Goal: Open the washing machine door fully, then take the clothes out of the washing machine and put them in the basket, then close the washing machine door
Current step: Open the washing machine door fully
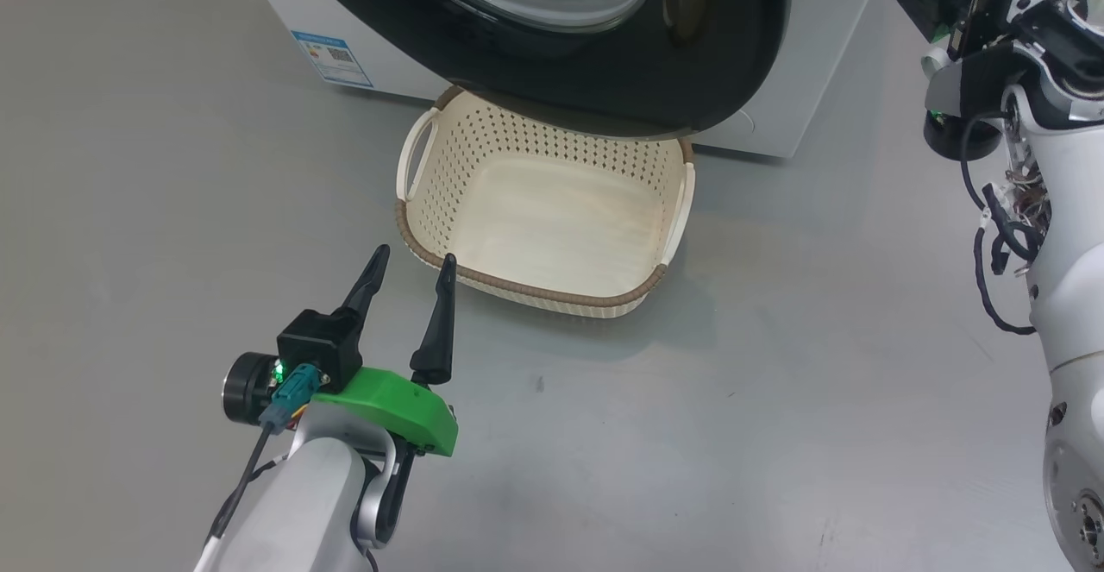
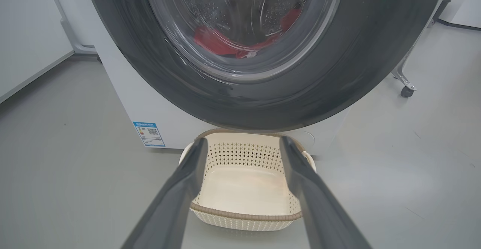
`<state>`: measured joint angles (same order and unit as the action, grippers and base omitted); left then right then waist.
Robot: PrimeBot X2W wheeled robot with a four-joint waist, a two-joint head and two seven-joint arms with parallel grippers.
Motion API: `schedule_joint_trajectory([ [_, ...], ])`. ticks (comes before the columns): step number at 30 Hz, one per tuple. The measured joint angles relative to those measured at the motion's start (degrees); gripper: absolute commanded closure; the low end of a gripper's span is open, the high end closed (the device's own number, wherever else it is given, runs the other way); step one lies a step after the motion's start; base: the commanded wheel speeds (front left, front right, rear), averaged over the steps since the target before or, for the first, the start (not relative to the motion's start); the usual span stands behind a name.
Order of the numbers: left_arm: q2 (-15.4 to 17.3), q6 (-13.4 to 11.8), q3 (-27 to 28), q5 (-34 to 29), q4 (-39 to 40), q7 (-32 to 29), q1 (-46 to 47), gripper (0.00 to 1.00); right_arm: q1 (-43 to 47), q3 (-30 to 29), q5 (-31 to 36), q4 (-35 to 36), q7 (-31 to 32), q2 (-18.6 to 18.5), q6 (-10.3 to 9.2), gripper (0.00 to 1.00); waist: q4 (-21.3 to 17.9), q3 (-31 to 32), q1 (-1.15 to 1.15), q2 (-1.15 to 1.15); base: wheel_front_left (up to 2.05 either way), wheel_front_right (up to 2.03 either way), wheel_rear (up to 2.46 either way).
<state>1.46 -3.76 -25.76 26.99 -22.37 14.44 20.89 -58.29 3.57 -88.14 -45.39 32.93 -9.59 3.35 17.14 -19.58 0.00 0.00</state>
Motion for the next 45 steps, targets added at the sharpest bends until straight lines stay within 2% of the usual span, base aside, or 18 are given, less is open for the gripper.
schedule_joint_trajectory([
  [3,0.02,0.00,0.77,-0.42,-0.08,0.00,-0.42,0.00,1.65,1.96,3.86,2.01,-2.32,-1.49,3.23,1.00,-0.57,0.63,0.00,0.00,0.00,0.00,0.00],
  [5,0.03,0.00,1.42,-0.54,-0.15,0.00,-0.73,0.00,2.84,3.23,6.20,3.20,-3.93,-2.29,3.64,1.00,-1.02,1.01,0.00,0.00,0.00,0.00,0.00],
  [16,0.27,-0.05,2.60,-1.41,-0.27,0.00,-1.34,0.00,9.71,9.79,20.02,12.65,-15.34,-6.62,3.65,1.00,-3.76,2.48,0.00,0.00,0.00,0.00,0.00],
  [23,0.27,-0.01,2.82,-1.81,-0.27,0.00,-1.60,0.00,14.42,14.02,31.79,18.70,-25.84,-10.36,3.65,1.00,-4.25,2.85,0.00,0.00,0.00,0.00,0.00],
  [30,0.27,0.02,3.23,-1.87,-0.27,0.00,-2.27,0.00,20.19,16.60,40.11,21.30,-33.84,-11.35,3.47,1.00,-4.37,3.17,0.00,0.00,0.00,0.00,0.00],
  [34,0.27,0.04,3.25,-1.87,-0.27,0.00,-2.37,0.00,22.29,18.44,45.86,23.23,-37.66,-12.88,0.99,1.00,-4.29,3.27,0.00,0.00,0.00,0.00,0.00],
  [37,0.27,0.09,3.26,-1.88,-0.29,0.00,-2.46,0.00,23.34,18.84,47.77,24.14,-39.46,-13.35,-0.11,1.00,-4.22,3.35,0.00,0.00,0.00,0.00,0.00],
  [45,0.26,0.54,3.54,-1.88,-0.34,0.00,-3.10,0.00,29.51,18.31,50.89,26.06,-45.57,-12.70,-6.06,1.00,-3.90,3.89,0.00,0.00,0.00,0.00,0.00],
])
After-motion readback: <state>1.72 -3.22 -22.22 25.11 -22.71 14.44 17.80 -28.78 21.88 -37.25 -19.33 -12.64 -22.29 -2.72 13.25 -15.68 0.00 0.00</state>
